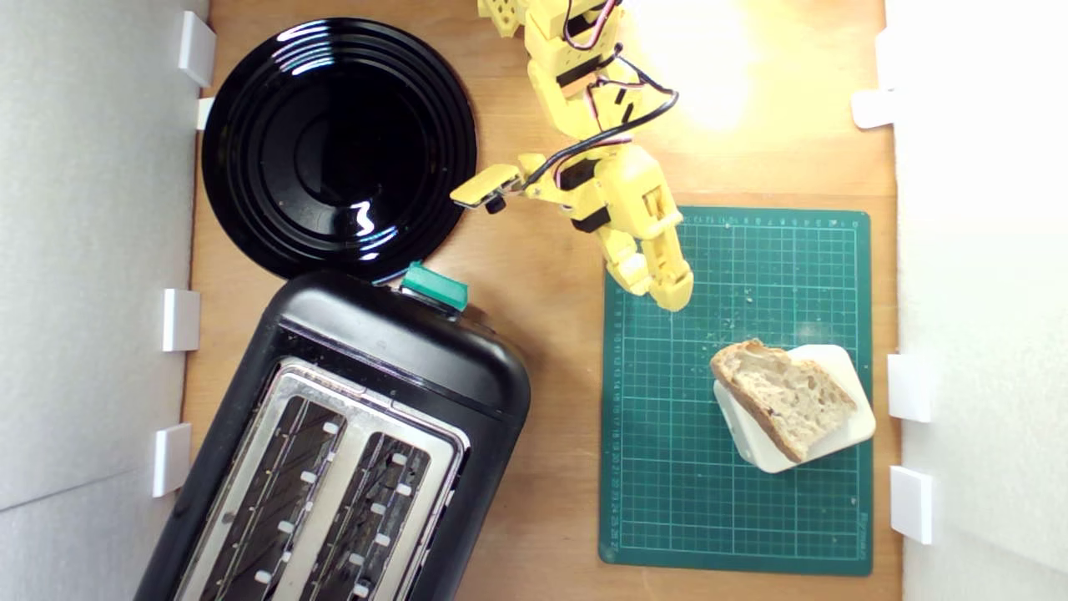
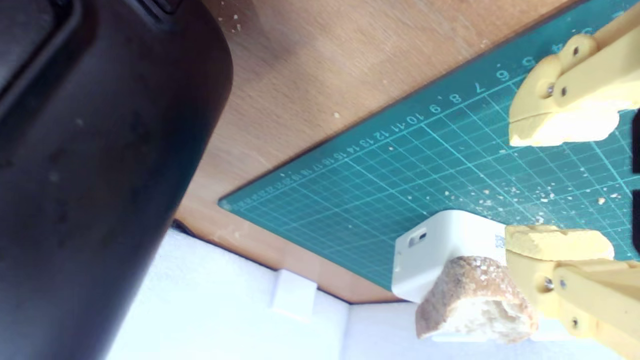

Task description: Pick bread and place in toaster

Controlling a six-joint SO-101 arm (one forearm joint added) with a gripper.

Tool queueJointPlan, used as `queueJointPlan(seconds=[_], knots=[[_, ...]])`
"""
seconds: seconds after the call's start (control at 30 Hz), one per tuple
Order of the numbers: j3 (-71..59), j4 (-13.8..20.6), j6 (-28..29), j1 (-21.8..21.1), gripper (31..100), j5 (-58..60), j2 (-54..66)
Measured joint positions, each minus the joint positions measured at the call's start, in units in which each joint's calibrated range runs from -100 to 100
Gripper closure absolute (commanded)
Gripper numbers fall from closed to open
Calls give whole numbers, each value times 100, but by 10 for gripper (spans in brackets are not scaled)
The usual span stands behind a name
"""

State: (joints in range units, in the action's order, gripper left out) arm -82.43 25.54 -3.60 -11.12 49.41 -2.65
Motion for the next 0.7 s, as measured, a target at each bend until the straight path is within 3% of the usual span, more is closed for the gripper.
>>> queueJointPlan(seconds=[0.33, 0.7], knots=[[9, 9, 0, -64, 331, 297, 0], [305, 9, 228, -82, 314, 331, 0]])
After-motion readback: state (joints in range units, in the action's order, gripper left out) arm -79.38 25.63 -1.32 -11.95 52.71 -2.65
